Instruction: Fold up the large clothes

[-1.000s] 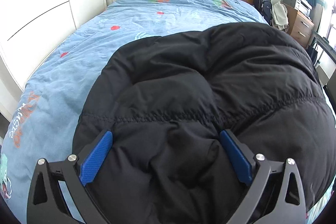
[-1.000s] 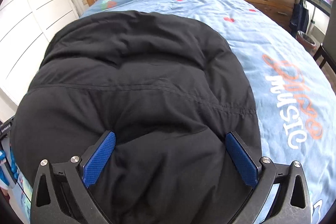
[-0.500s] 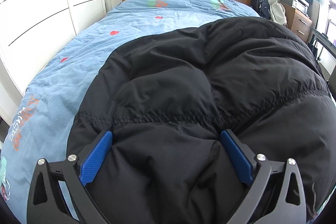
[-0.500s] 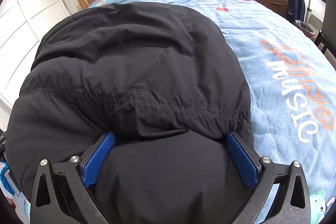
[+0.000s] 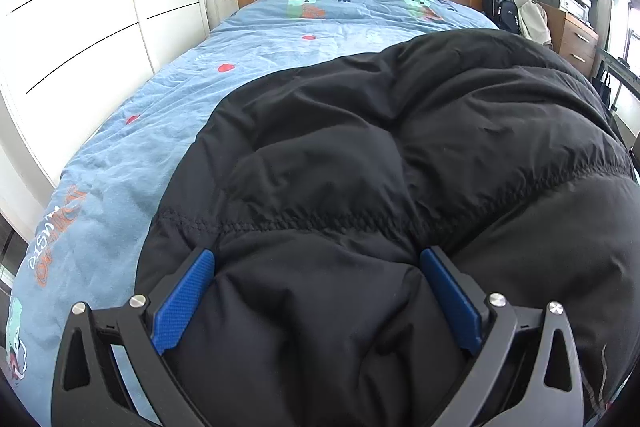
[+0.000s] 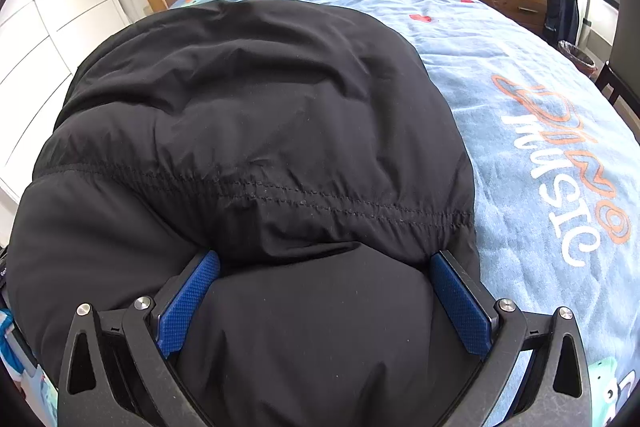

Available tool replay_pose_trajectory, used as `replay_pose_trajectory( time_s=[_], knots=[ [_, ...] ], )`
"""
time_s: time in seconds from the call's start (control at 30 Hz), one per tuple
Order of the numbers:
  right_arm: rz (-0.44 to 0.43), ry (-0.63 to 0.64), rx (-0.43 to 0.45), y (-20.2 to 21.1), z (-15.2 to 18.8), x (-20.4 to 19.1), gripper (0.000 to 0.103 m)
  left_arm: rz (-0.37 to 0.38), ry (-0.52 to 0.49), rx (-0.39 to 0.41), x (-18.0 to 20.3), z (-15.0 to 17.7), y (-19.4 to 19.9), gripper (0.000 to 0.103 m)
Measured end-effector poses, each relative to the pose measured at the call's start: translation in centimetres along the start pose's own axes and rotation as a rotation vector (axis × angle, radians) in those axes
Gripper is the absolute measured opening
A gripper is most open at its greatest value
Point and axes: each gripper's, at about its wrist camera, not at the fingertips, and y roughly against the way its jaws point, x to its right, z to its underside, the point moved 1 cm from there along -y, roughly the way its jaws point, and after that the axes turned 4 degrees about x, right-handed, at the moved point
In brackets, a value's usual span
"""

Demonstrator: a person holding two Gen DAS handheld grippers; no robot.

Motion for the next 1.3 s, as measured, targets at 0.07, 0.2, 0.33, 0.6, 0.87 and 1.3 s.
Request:
replay_pose_trajectory(
  time_s=[0.07, 0.2, 0.33, 0.6, 0.87, 1.3],
  knots=[
    [0.003, 0.001, 0.000, 0.1, 0.1, 0.0, 0.102, -0.004, 0.000, 0.002, 0.1, 0.1, 0.1, 0.103],
    [0.009, 0.003, 0.001, 0.3, 0.2, -0.1, 0.102, -0.013, -0.004, 0.006, 0.1, 0.2, 0.4, 0.103],
    [0.015, 0.004, -0.001, 0.5, 0.3, -0.2, 0.102, -0.023, -0.011, 0.009, 0.2, 0.3, 0.8, 0.103],
    [0.030, 0.000, -0.012, 0.9, 0.5, -0.2, 0.102, -0.036, -0.025, 0.015, -0.1, 0.8, 2.0, 0.103],
    [0.059, -0.001, -0.037, 2.4, 0.3, 0.1, 0.102, -0.020, -0.027, 0.002, -1.4, 0.5, 3.7, 0.103],
    [-0.138, -0.154, -0.074, 4.3, -4.6, 4.9, 0.102, 0.350, 0.386, -0.225, -16.5, 0.2, -0.1, 0.103]
  ],
)
